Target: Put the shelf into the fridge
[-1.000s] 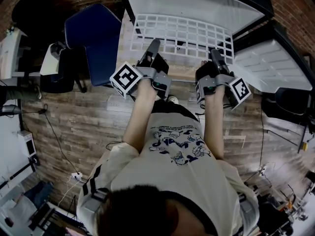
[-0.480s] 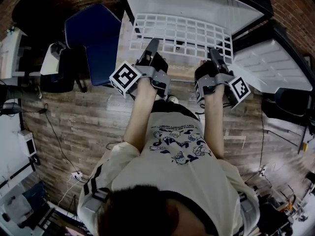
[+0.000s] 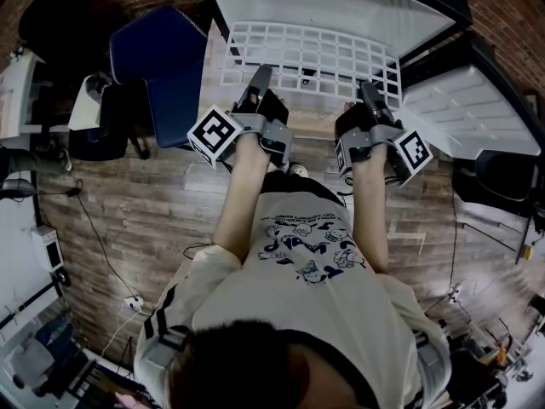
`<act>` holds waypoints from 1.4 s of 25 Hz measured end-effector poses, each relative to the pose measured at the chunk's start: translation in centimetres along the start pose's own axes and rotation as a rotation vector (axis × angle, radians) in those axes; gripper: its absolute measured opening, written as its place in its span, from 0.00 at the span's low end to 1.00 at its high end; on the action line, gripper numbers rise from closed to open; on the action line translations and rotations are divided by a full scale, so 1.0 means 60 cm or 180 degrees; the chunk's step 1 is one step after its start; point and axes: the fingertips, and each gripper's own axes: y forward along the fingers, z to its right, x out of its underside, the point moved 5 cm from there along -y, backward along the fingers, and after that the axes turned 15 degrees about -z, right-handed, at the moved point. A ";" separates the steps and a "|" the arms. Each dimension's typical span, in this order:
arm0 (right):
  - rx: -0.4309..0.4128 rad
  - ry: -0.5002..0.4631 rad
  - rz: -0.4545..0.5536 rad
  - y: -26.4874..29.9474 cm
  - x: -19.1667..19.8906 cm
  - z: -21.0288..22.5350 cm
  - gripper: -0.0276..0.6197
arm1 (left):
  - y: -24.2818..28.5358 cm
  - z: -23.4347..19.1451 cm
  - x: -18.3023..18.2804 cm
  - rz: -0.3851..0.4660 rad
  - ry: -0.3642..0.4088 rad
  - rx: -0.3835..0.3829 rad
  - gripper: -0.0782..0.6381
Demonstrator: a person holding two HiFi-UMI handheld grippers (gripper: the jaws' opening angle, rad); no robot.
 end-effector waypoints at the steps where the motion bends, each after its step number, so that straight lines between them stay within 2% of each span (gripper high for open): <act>1: 0.0007 0.0002 -0.0012 0.000 0.001 -0.001 0.11 | 0.000 0.000 -0.001 0.0001 0.0001 -0.0007 0.17; 8: 0.0011 -0.0009 0.0009 0.002 -0.002 -0.001 0.11 | 0.001 -0.006 -0.002 -0.0015 0.0039 -0.0051 0.17; 12: 0.0010 -0.0013 0.0024 0.002 -0.003 0.000 0.11 | 0.006 0.000 -0.001 -0.0013 0.0006 0.0048 0.17; 30: 0.0015 0.0075 0.0080 0.003 -0.004 0.003 0.11 | 0.003 -0.011 -0.002 -0.0060 0.0038 -0.0106 0.17; 35: -0.0007 0.0058 0.0110 0.003 -0.004 0.000 0.11 | 0.008 -0.005 -0.003 -0.0068 0.0046 -0.0025 0.17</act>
